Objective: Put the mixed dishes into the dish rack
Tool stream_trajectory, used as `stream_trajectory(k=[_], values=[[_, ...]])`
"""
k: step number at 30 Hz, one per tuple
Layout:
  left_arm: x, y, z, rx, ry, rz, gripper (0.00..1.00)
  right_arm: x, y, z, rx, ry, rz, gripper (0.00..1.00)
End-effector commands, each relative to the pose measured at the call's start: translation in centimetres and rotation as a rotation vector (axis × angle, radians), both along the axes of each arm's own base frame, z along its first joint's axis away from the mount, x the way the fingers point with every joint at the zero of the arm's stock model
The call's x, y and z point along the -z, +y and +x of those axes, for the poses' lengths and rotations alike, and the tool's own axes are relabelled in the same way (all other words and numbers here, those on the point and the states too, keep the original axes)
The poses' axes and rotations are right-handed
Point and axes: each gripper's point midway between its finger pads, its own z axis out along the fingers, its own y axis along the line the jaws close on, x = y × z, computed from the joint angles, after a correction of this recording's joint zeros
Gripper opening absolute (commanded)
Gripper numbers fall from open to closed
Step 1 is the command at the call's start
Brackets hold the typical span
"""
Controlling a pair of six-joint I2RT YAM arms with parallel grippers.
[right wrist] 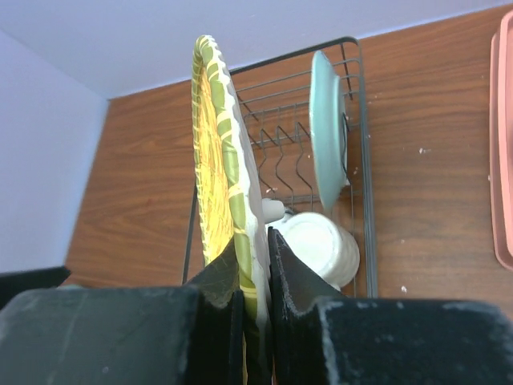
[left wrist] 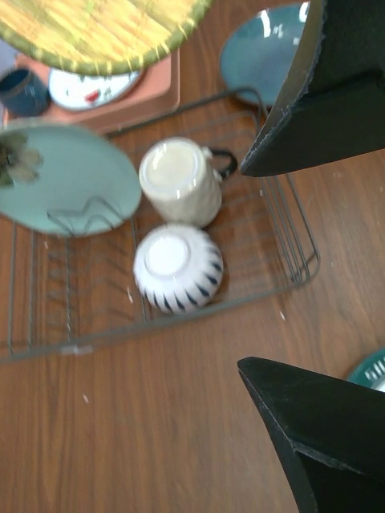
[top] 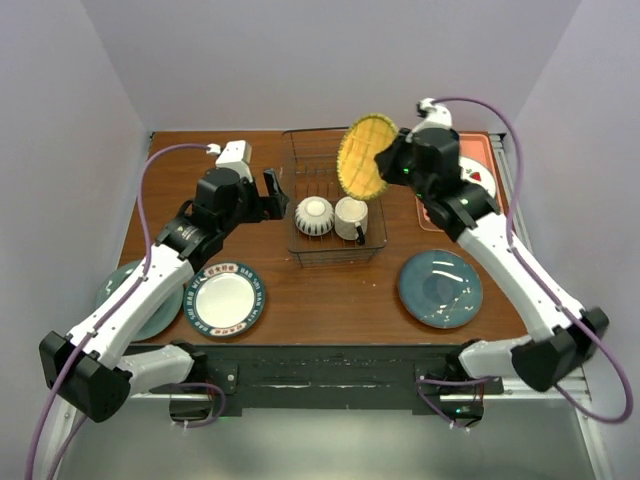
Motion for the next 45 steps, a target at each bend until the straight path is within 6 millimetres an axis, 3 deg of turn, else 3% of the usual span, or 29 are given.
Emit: stream_trajectory(k=[1,5,6,7,8,10,11,18,23,31,41,45], values=[[1.9,2.5,-0.2,-0.036,0.04,0.031,1.0,-2.7,1.0,3.1,0.146,-0.096,-0.122,0.0],[3.0,3.6,-0.2,-0.054,0.067,0.016,1.0,-1.4,4.3,5.2,0.187,-0.09,-0.249,0.0],[3.1,3.7,-0.2,-0.053,0.069,0.015,1.0,-0.9,4.2,5.8,0.226,-0.086,-0.289,0.0],[3.3,3.6,-0.3,-0.046,0.073,0.014,1.0,-1.8,4.6,6.2,0.244,-0.103,-0.295,0.0],[3.4,3.7,-0.3,-0.047,0.073,0.015,1.0,0.0,5.2,7.3,0.253,-0.08,-0.354,0.0],[3.4,3.6,-0.4,-0.039,0.074,0.014,1.0,-0.5,5.2,8.3,0.297,-0.097,-0.39,0.0],[3.4,3.6,-0.4,-0.039,0.073,0.012,1.0,1.1,5.6,9.3,0.299,-0.079,-0.446,0.0],[3.6,3.2,-0.4,-0.013,0.076,0.006,1.0,3.1,6.4,12.4,0.348,-0.091,-0.58,0.0],[3.8,3.2,-0.3,-0.007,0.08,0.012,1.0,3.6,6.5,13.6,0.368,-0.095,-0.663,0.0],[4.0,2.9,0.0,0.007,0.085,0.003,1.0,6.5,6.9,15.4,0.371,-0.076,-0.79,0.0],[4.4,2.9,0.1,0.005,0.096,0.006,1.0,11.1,6.8,17.0,0.29,-0.01,-0.798,0.0],[4.6,2.9,0.2,0.002,0.103,0.006,1.0,12.5,6.7,18.0,0.252,0.018,-0.711,0.01]])
